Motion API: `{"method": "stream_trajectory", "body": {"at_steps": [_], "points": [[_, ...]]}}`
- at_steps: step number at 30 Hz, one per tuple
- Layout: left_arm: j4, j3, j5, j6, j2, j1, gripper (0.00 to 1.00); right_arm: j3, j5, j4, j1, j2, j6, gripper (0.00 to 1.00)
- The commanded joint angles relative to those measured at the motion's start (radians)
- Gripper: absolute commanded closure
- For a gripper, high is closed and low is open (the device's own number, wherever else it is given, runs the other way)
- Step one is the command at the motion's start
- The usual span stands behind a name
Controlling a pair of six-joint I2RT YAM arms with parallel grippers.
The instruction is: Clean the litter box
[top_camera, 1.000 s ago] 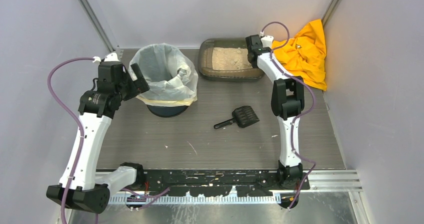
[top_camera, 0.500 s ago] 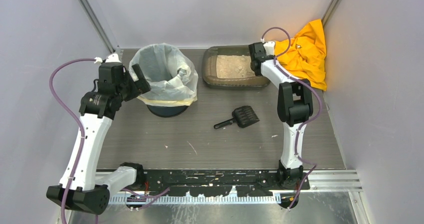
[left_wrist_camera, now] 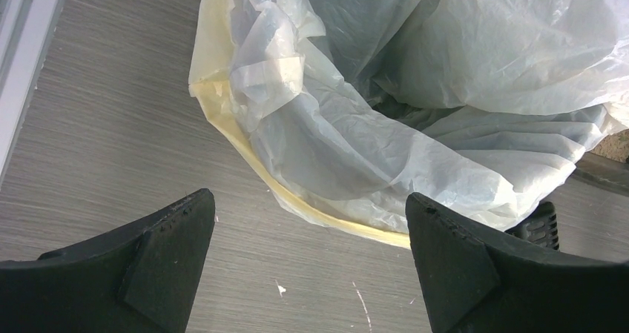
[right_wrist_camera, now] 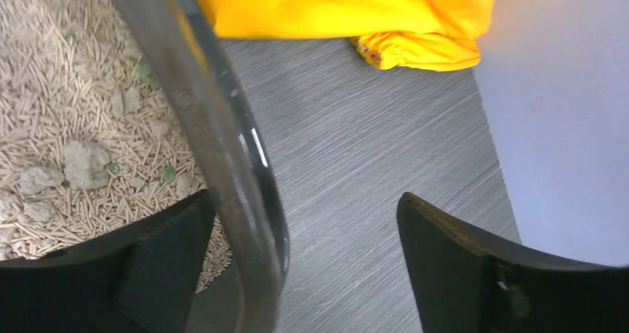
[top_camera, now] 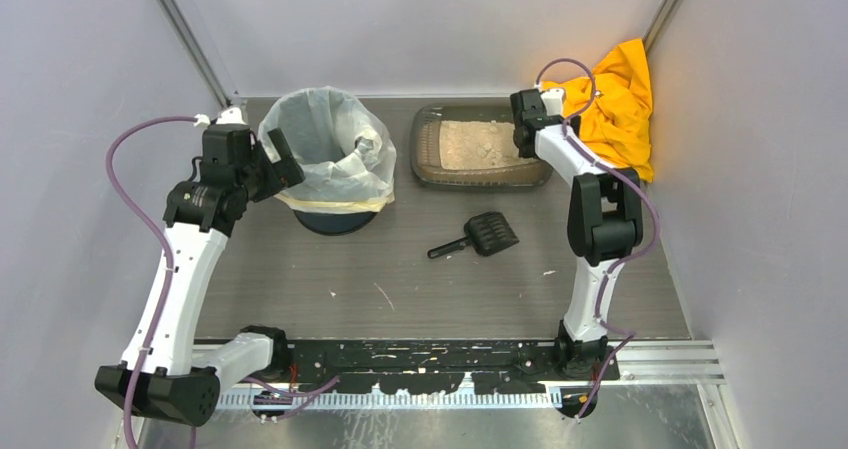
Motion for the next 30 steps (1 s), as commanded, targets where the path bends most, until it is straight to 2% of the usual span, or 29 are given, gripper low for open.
{"method": "stream_trajectory", "body": {"at_steps": [1,5,8,13,15,18,19,24,26,28,30], "points": [[0.054,0.003,0.015,0.014,0.003,-0.003,0.00,0.017,0.041,0.052,-0.009,-0.146,0.043,0.00],[0.054,-0.004,0.007,0.016,0.004,-0.002,0.00,0.016,0.043,0.097,0.036,-0.189,0.057,0.00],[0.057,-0.006,0.007,0.014,0.006,-0.003,0.00,0.033,0.046,0.082,0.051,-0.193,0.150,0.09],[0.058,-0.006,0.015,0.017,0.010,-0.002,0.00,0.075,0.052,0.017,0.046,-0.131,0.221,0.15],[0.060,-0.010,0.013,0.020,0.006,-0.002,0.00,0.086,0.071,-0.009,0.045,-0.100,0.245,0.22],[0.060,-0.014,0.012,0.021,0.005,-0.002,0.00,0.072,0.066,-0.006,0.037,-0.073,0.275,0.38],[0.060,-0.012,0.012,0.020,0.006,-0.002,0.00,0.068,0.054,0.000,0.033,-0.063,0.280,0.40],[0.060,-0.011,0.011,0.022,0.009,-0.003,0.00,0.099,0.017,-0.017,-0.004,0.018,0.295,0.40],[0.061,-0.014,0.007,0.024,0.010,-0.002,0.00,0.099,0.010,-0.008,-0.018,0.032,0.299,0.52],[0.061,-0.014,0.005,0.024,0.015,-0.002,0.00,0.101,-0.006,0.013,-0.030,0.043,0.295,0.72],[0.061,-0.012,0.007,0.022,0.019,-0.002,0.00,0.126,-0.024,0.022,-0.042,0.068,0.275,0.87]]}}
